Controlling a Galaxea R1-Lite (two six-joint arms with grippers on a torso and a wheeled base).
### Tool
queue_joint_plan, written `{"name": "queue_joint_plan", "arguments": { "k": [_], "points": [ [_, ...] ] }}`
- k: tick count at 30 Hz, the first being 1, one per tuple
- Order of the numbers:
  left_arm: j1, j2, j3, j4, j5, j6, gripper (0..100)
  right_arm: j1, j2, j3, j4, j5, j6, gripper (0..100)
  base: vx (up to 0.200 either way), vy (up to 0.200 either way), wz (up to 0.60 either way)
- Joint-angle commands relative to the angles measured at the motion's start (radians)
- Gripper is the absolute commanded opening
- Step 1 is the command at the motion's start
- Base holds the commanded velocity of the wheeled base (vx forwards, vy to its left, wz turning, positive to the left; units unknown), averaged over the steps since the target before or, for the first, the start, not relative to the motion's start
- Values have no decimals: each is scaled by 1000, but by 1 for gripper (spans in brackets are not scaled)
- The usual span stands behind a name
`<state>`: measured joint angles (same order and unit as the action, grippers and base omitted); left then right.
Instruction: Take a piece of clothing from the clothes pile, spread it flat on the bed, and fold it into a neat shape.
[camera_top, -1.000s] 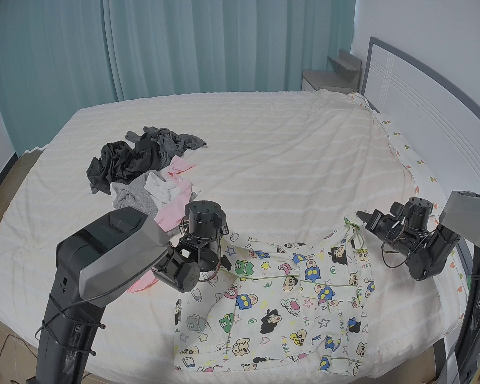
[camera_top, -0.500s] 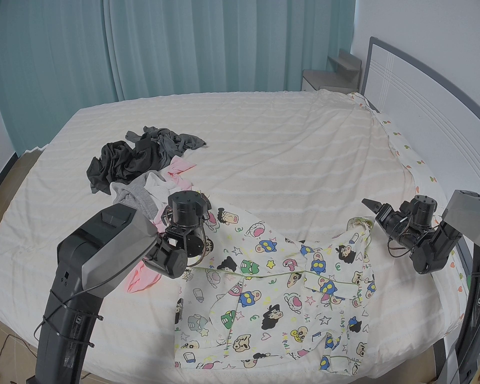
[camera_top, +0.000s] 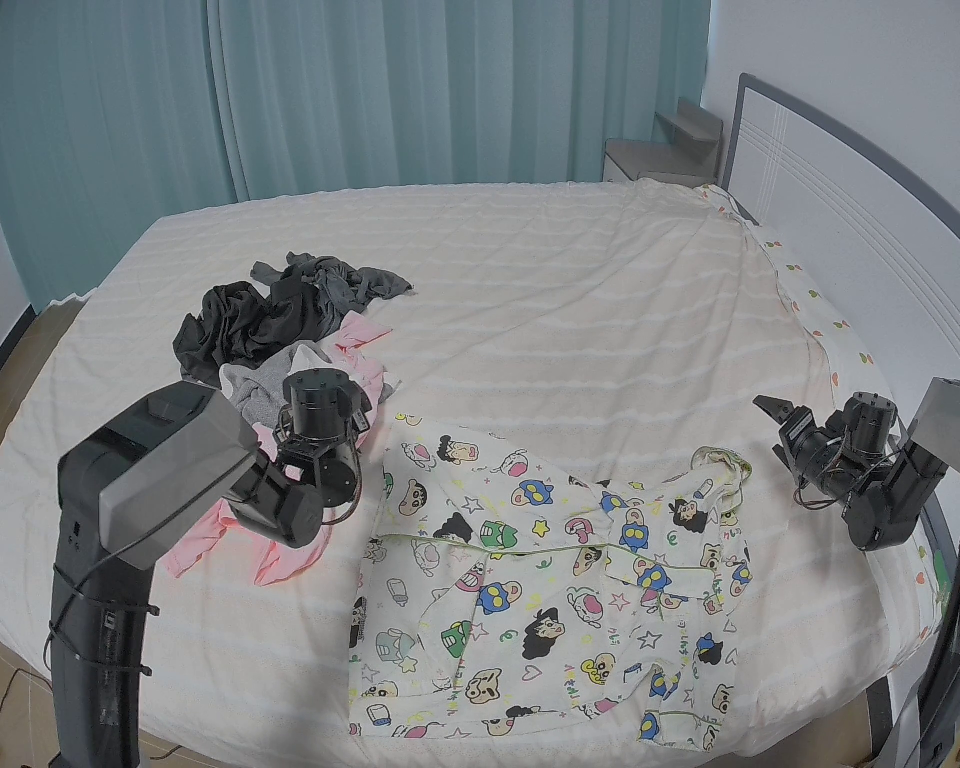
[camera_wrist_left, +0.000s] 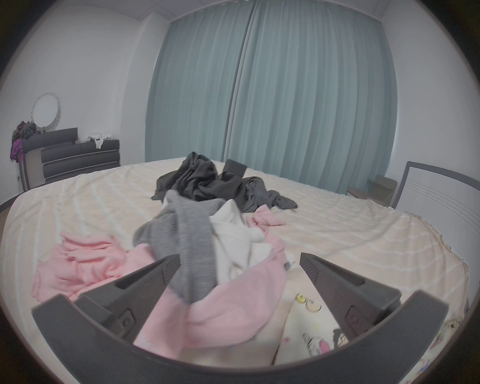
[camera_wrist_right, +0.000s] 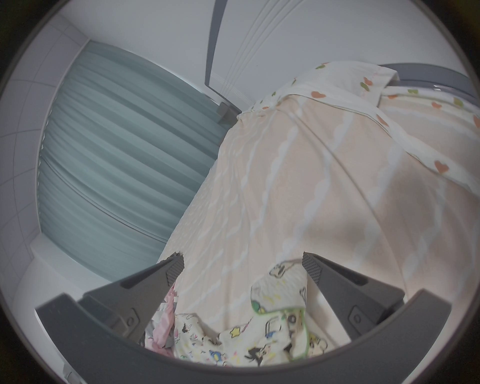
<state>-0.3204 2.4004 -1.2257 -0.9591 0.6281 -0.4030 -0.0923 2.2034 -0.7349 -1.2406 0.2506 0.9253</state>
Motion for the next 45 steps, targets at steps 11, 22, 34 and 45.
{"name": "queue_joint_plan", "arguments": {
  "k": [11,22,34,45],
  "points": [
    [-97,-676,758,2,-217,-511,100,319,-304,382,7,-44,236,100,0,0,0],
    [3,-675,899,-50,-723,-721,100,447,-160,474,-3,-234,161,100,0,0,0],
    [34,-426,1100,-517,-904,-786,100,497,-103,477,-8,-323,112,100,0,0,0],
    [35,-363,1143,-612,-947,-878,100,525,-105,523,-5,-346,87,100,0,0,0]
  ]
}}
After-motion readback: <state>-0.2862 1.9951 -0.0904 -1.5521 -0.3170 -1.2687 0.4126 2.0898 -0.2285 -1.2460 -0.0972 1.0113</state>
